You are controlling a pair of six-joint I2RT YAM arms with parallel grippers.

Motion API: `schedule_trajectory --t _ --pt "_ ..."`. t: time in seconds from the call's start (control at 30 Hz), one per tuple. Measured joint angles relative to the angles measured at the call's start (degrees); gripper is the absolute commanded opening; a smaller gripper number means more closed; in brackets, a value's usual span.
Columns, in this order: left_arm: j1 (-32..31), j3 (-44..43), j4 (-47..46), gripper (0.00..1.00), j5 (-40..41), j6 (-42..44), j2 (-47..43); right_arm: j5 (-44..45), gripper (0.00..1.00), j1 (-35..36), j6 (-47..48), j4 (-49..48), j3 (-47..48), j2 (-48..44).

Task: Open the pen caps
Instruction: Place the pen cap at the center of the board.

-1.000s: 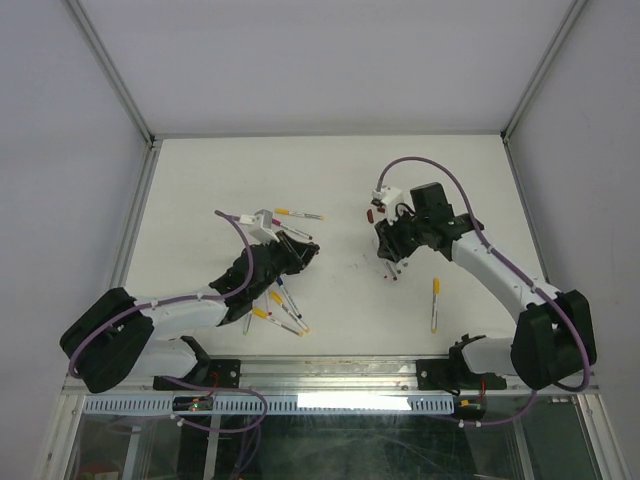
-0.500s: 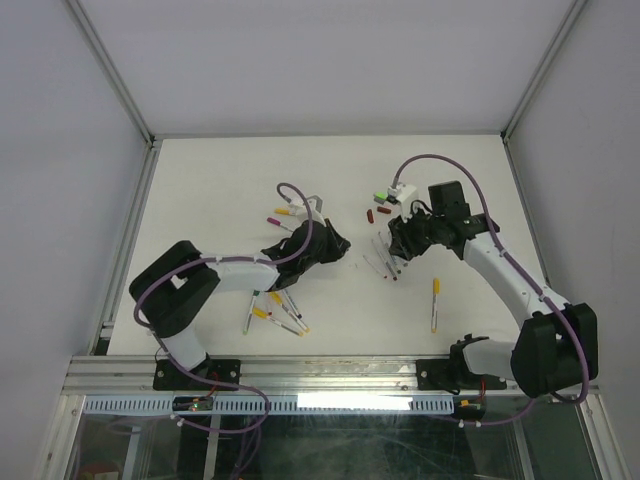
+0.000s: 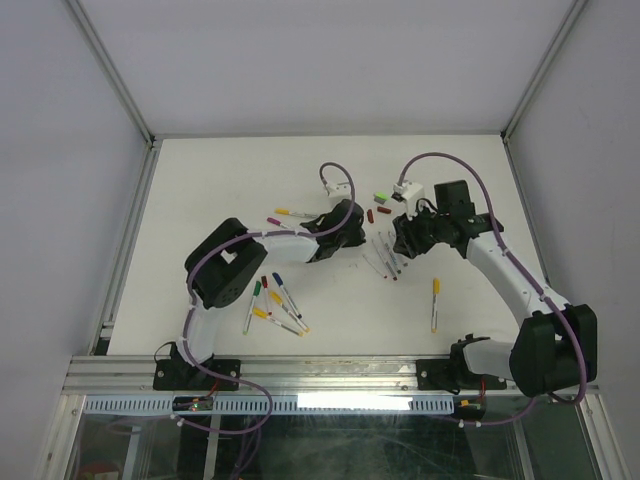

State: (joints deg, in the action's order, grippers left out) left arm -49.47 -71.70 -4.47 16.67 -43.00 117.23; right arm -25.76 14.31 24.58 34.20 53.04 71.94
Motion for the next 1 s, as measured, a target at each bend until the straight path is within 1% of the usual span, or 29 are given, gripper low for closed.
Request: schedule_trajectory --t 0.1,0.3,0.5,0.83,0.9,0.93,1.0 --pt "0.85 -4.76 2.43 0.07 -0.02 1.09 2.97 0.00 0.47 -0.24 0.00 0.00 0.00 0.00" --pt "2.86 -8.87 5.07 0.19 -0.04 2.60 5.51 0.00 0.48 -0.81 0.00 -0.02 -0.02 -0.35" --pt "4.02 -9.51 6.47 0.31 -0.20 3.28 5.57 0.00 0.48 -1.01 0.00 -0.02 -0.02 -0.74" --pt "4.33 -9.70 6.62 0.36 -0.26 4.59 5.31 -0.39 0.49 -2.12 0.02 -0.02 -0.07 -0.98" --pt "4.33 -9.51 6.86 0.40 -0.31 5.20 4.68 -0.83 0.49 -2.54 0.04 -0.02 -0.24 -1.36" --pt "4.33 -8.96 6.88 0.44 -0.48 5.66 3.85 -1.16 0.49 -2.75 0.09 0.00 -0.35 -1.57" --pt "4.50 -7.41 6.99 0.45 -0.87 6.69 1.46 -2.14 0.49 -3.23 0.31 0.13 -0.44 -2.19"
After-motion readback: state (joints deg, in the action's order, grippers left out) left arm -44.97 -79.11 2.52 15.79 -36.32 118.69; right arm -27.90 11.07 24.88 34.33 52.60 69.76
